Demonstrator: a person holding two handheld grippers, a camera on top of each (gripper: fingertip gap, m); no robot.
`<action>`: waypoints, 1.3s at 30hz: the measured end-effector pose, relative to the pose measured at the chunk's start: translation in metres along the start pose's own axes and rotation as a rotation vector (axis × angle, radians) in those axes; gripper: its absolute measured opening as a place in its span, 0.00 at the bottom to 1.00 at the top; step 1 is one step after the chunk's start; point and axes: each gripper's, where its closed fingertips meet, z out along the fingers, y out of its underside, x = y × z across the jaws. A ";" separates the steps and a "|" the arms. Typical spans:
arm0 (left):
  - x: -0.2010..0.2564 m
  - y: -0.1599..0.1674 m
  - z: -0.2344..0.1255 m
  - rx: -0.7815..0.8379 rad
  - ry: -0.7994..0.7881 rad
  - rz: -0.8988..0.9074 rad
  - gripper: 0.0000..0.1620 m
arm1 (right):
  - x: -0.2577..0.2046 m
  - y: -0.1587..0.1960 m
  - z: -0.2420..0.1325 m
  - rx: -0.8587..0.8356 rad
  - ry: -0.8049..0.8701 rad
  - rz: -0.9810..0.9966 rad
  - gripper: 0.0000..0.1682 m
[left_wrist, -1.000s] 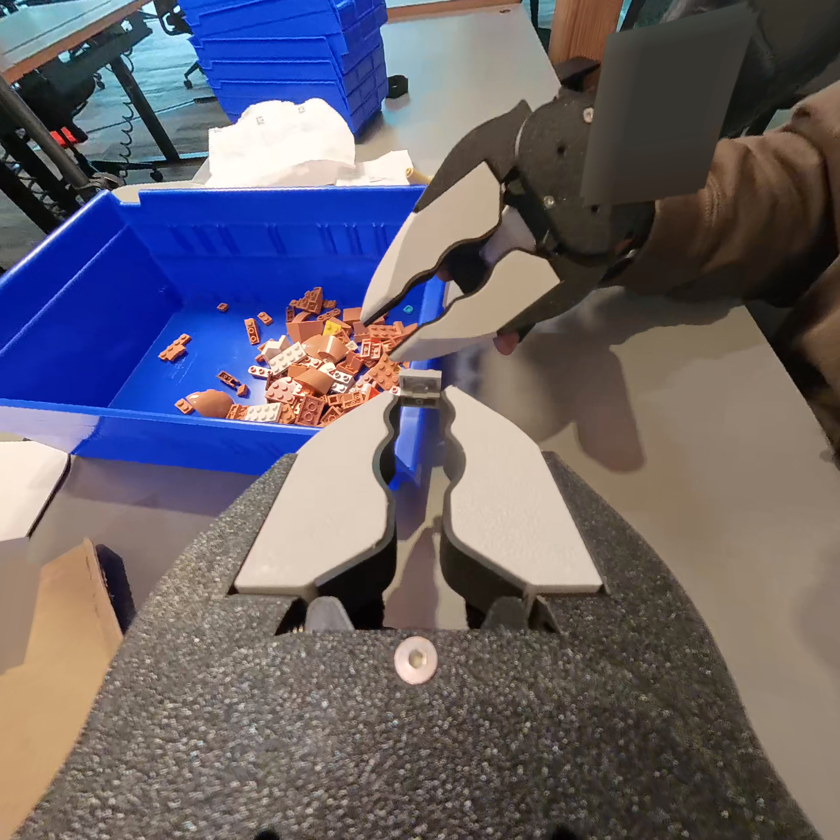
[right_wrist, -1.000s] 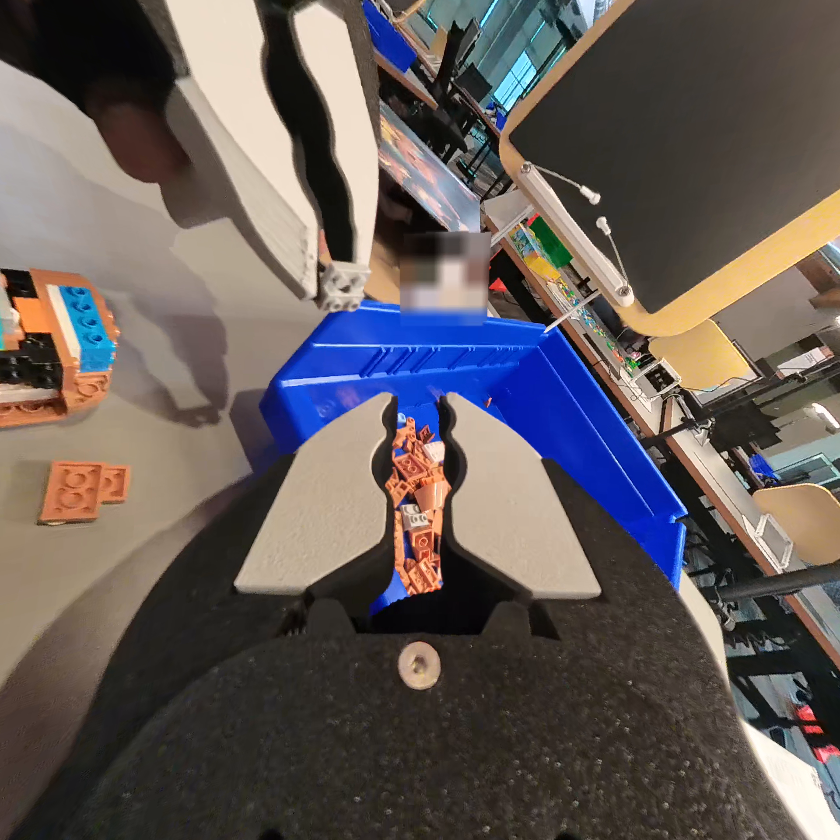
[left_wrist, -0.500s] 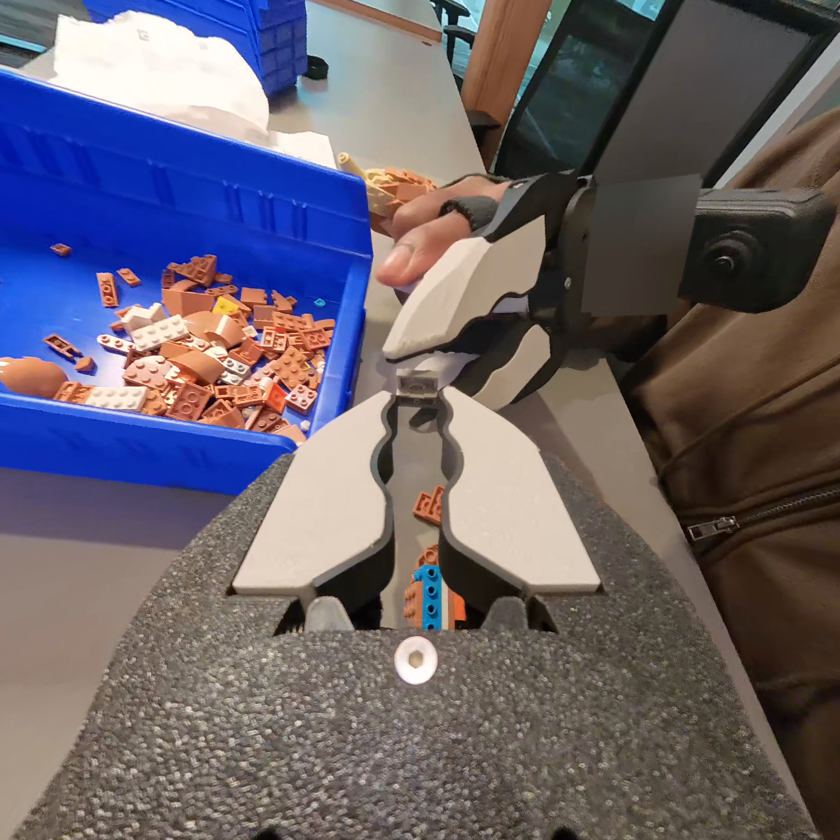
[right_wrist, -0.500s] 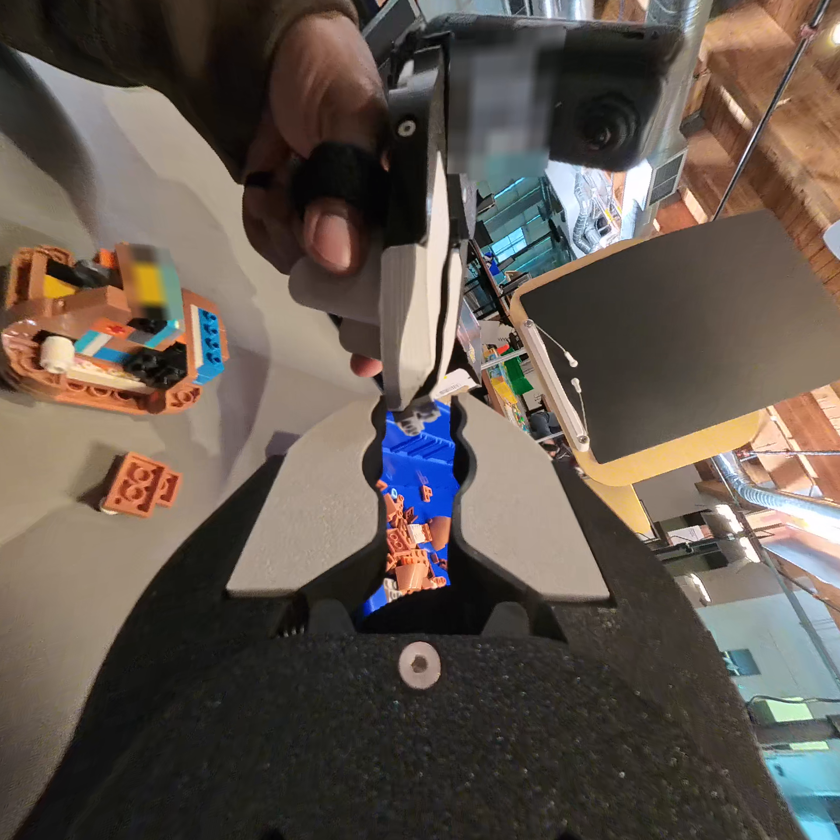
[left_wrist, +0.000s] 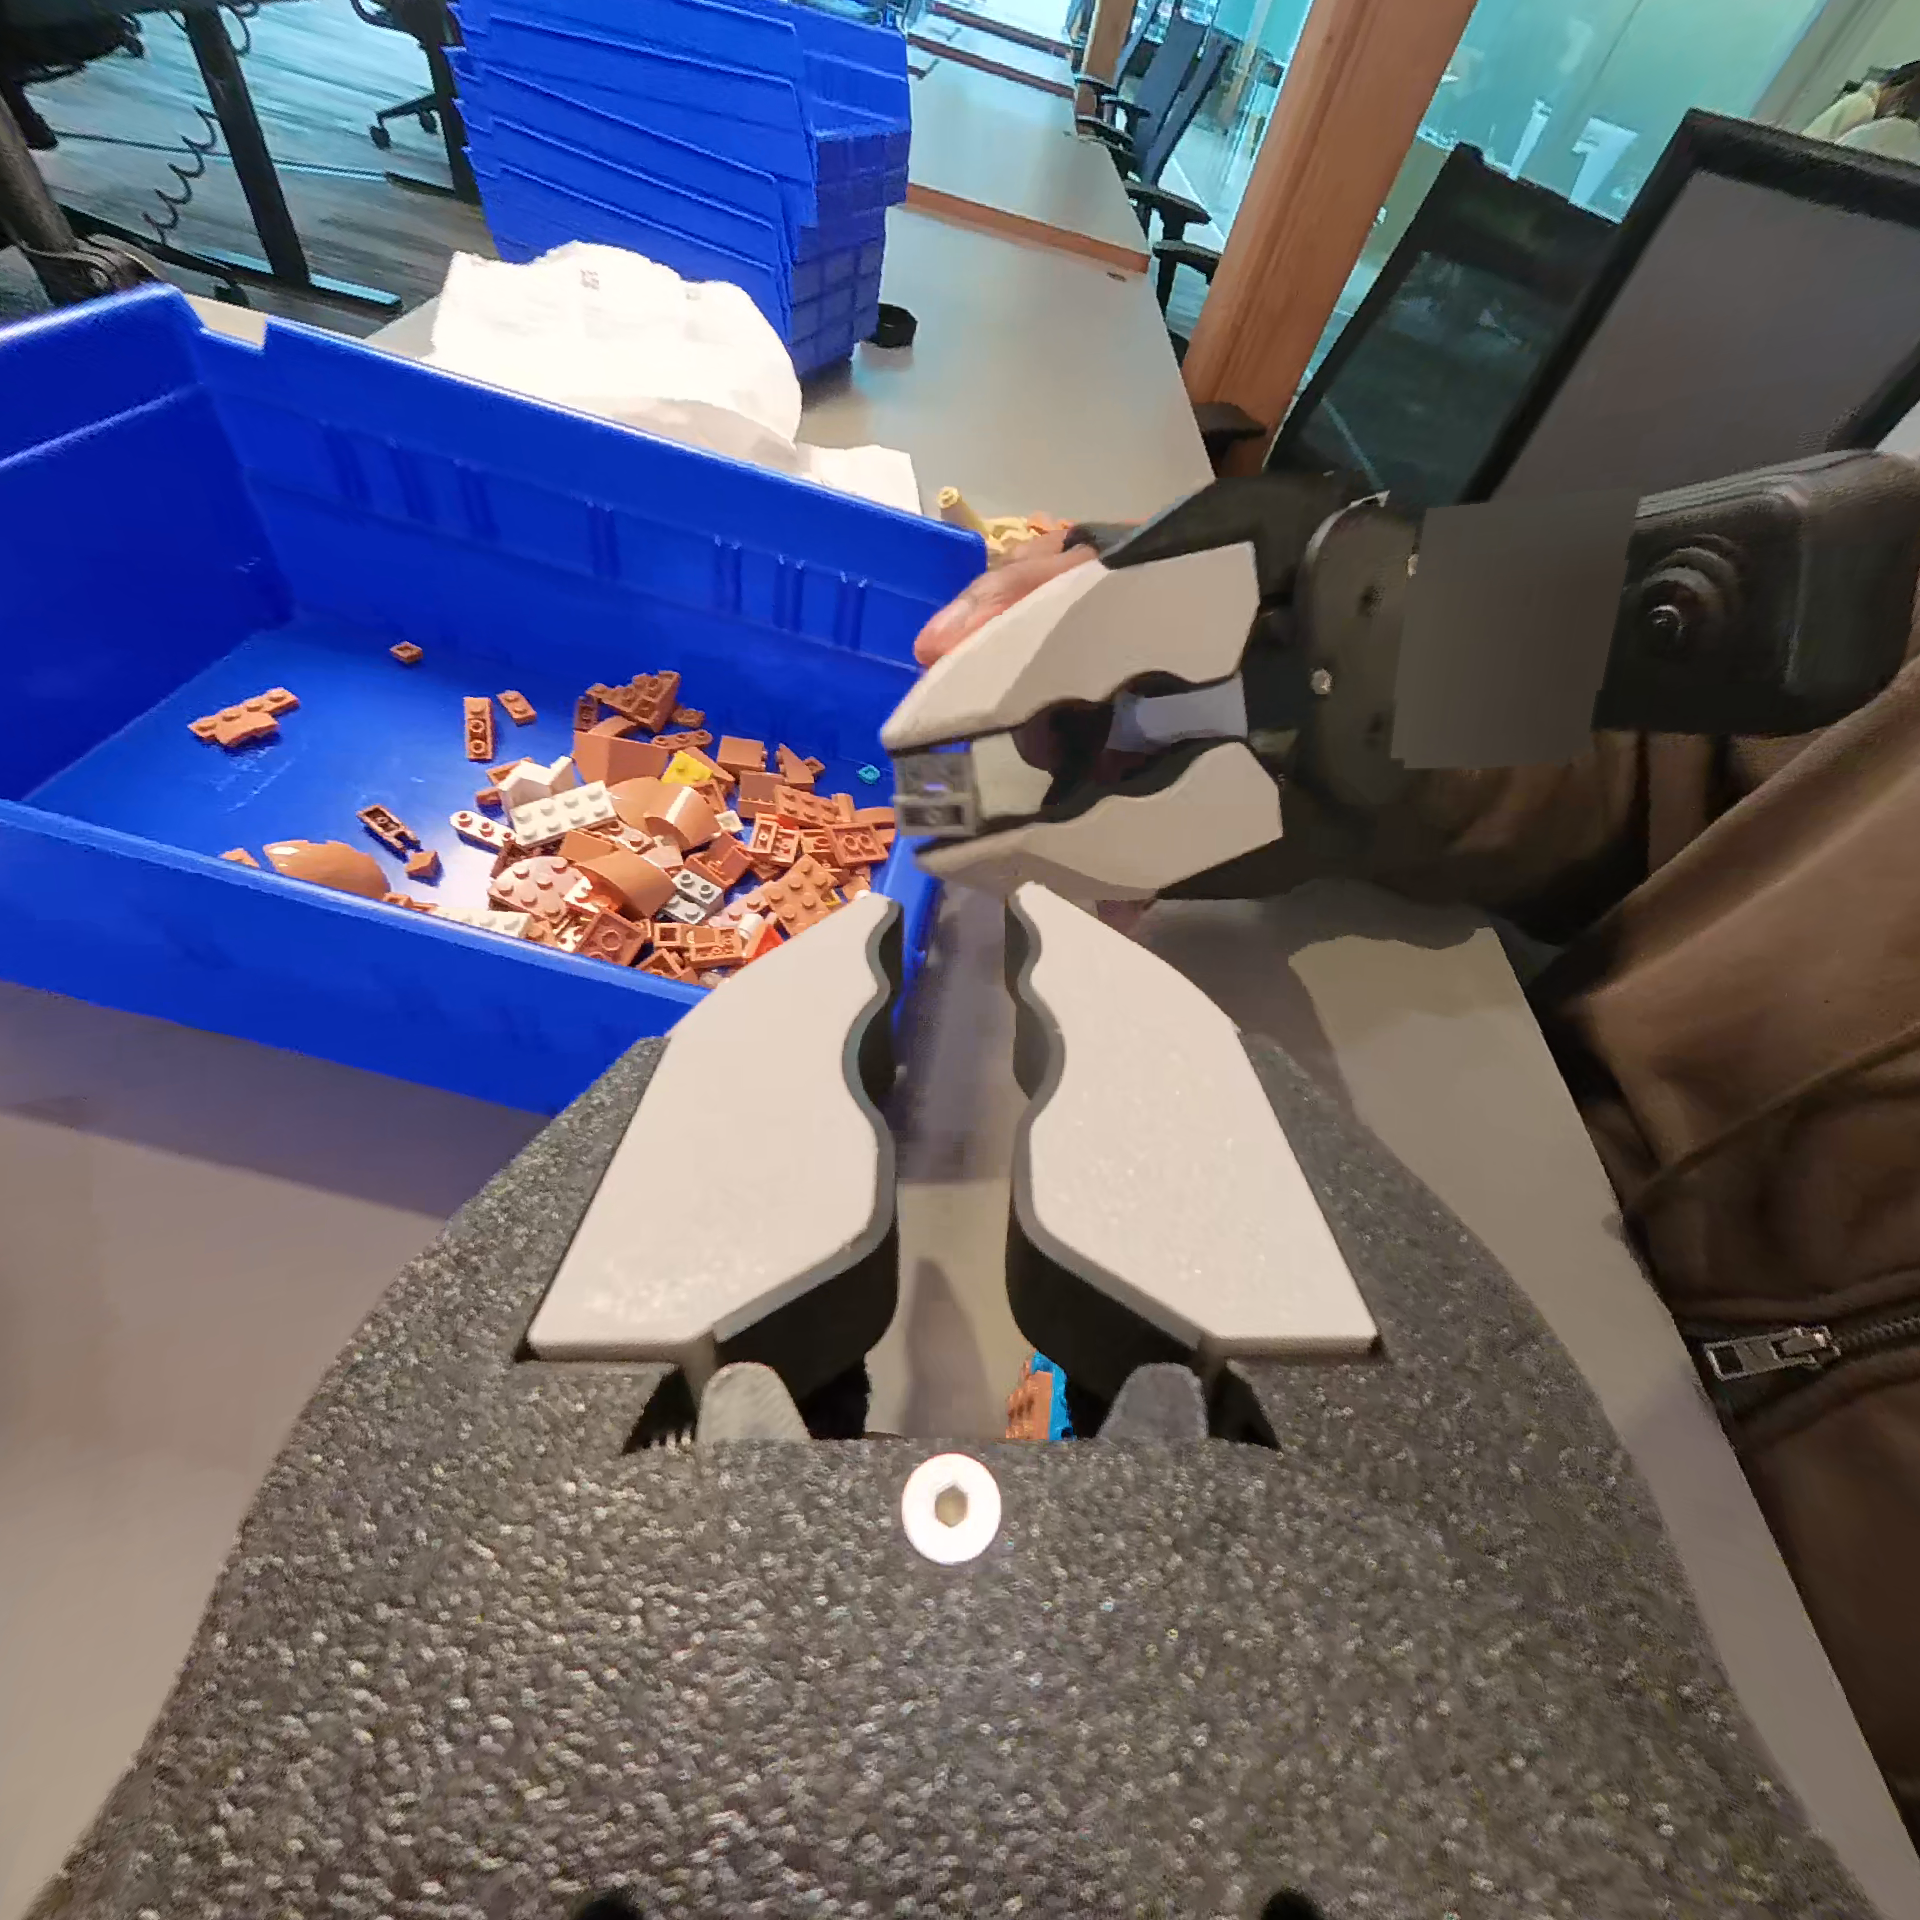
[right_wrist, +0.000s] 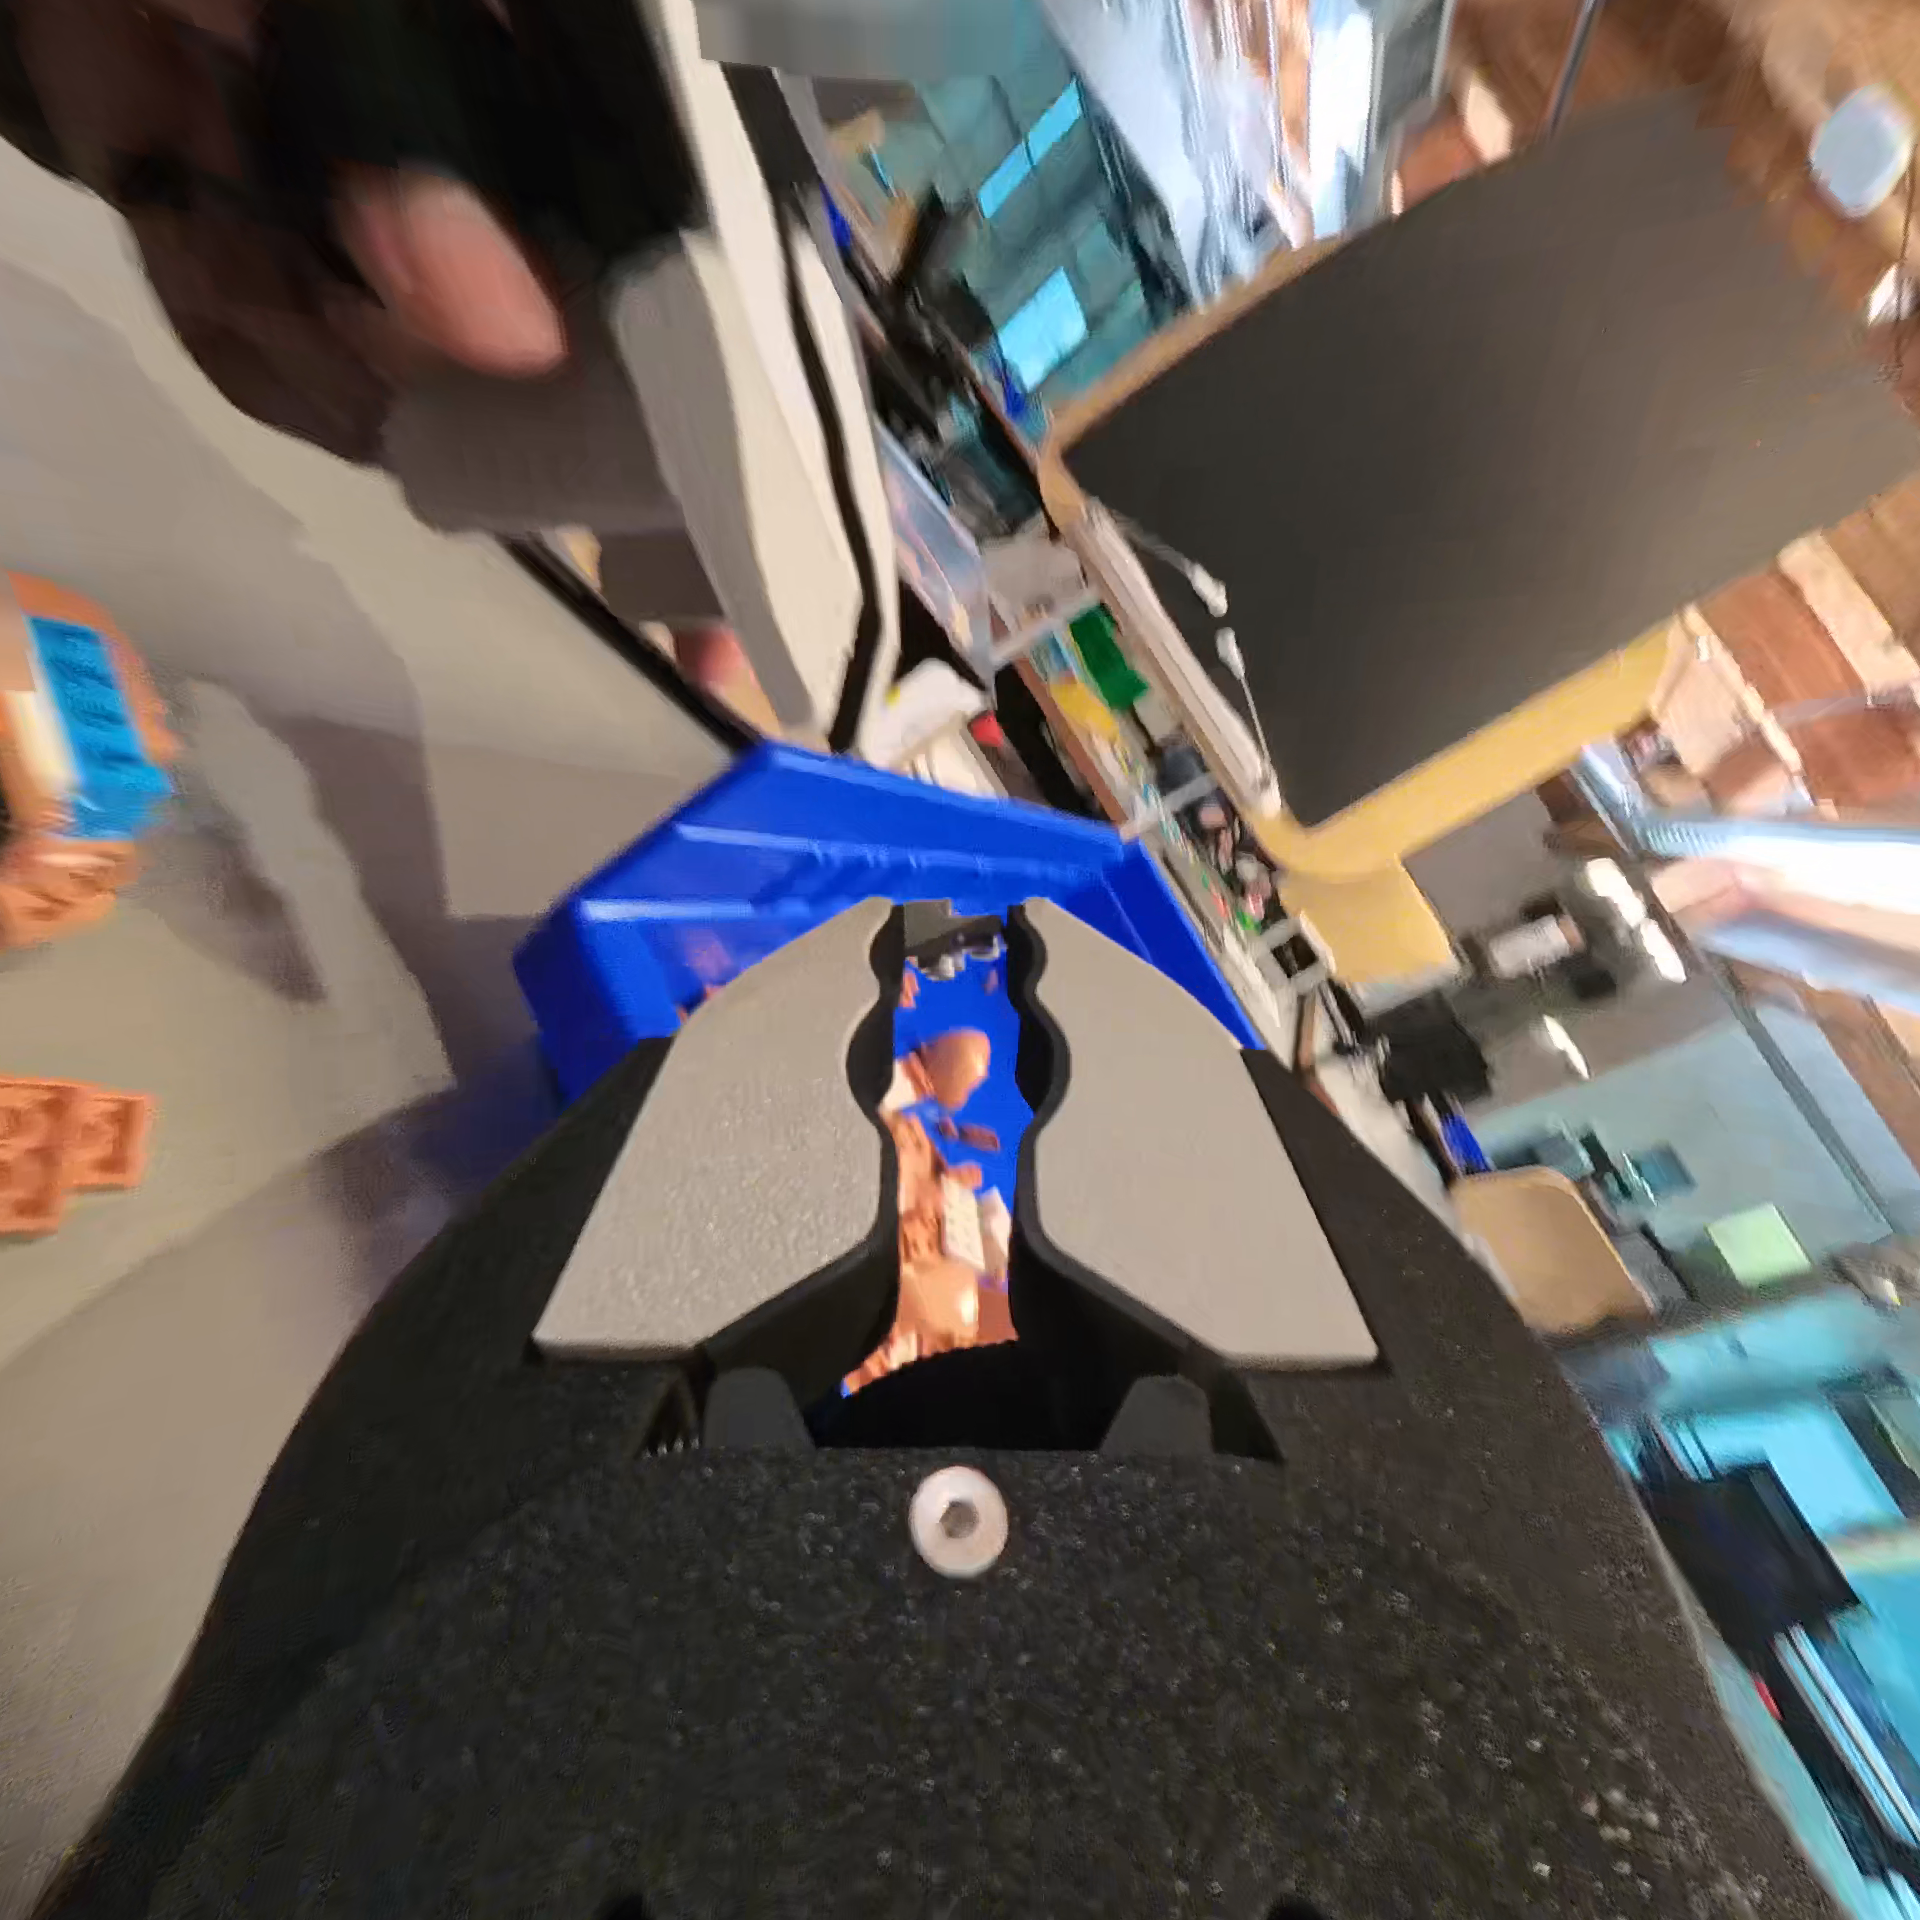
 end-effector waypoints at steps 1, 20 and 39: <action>-0.001 0.000 0.000 0.000 -0.008 0.000 0.11 | 0.003 0.011 0.003 -0.062 0.016 0.005 0.13; -0.006 0.009 -0.045 0.083 -0.309 0.199 0.11 | -0.136 0.008 -0.053 -0.272 -0.939 0.292 0.20; 0.030 0.031 -0.028 0.131 -0.140 0.347 0.11 | -0.065 -0.040 -0.033 0.097 -0.994 1.202 0.09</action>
